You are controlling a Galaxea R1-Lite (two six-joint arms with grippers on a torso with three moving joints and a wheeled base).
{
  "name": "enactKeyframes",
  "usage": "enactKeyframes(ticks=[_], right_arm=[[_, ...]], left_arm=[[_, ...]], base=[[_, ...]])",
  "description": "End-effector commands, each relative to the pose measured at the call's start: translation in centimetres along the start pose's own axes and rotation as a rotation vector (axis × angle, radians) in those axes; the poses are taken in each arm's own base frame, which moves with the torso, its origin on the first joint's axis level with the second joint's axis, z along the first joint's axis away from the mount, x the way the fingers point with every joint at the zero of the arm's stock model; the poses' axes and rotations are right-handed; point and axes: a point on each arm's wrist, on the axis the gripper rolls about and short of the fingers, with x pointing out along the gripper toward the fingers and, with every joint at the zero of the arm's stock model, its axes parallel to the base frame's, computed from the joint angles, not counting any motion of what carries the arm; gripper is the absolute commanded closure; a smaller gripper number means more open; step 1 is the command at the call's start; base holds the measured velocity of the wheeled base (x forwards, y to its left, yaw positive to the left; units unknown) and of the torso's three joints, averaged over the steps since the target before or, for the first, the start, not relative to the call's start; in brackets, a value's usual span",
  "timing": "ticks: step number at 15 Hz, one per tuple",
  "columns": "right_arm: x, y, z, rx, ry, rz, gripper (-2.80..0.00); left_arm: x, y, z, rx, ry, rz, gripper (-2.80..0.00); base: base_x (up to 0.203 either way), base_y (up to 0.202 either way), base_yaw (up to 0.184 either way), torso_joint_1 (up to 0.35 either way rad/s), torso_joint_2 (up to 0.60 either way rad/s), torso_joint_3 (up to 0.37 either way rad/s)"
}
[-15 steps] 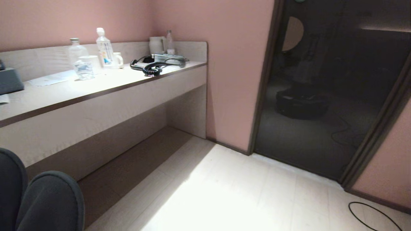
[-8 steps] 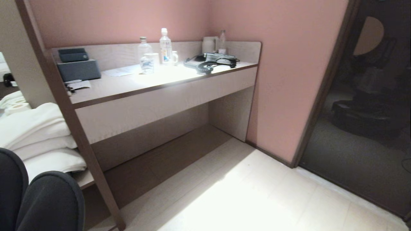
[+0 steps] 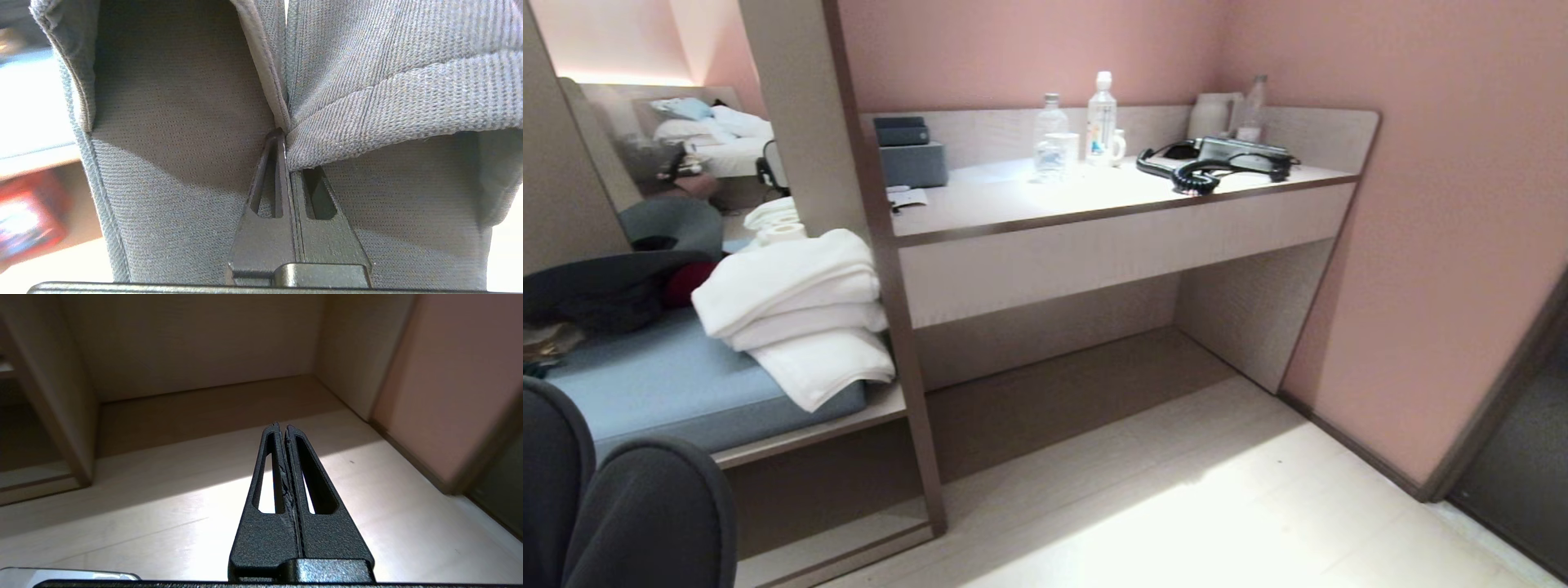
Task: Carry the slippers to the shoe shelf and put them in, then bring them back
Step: Place the slippers into the shoe cabinet
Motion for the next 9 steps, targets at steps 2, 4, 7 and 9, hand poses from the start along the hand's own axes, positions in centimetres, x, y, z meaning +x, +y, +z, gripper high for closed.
enactKeyframes(ticks=[2,4,7,9], right_arm=[[0.01,0.0,0.02,-0.001,0.0,0.0,0.0],[0.01,0.0,0.0,-0.001,0.002,0.0,0.0],[0.01,0.0,0.01,-0.001,0.001,0.001,0.0],[0.01,0.0,0.0,0.001,0.002,0.0,0.0]], left_arm=[[0.07,0.0,-0.25,-0.001,0.01,0.001,0.0],[0.07,0.0,-0.25,-0.001,0.01,0.001,0.0],[0.07,0.0,-0.25,-0.001,0.01,0.001,0.0],[0.06,0.0,-0.21,-0.001,0.009,0.001,0.0]], base=[[0.002,-0.013,0.177,0.002,0.0,-0.002],[-0.001,-0.011,0.177,0.007,0.0,-0.001],[-0.001,-0.008,0.176,0.001,0.0,0.0],[0.0,-0.01,0.172,0.002,0.0,0.001]])
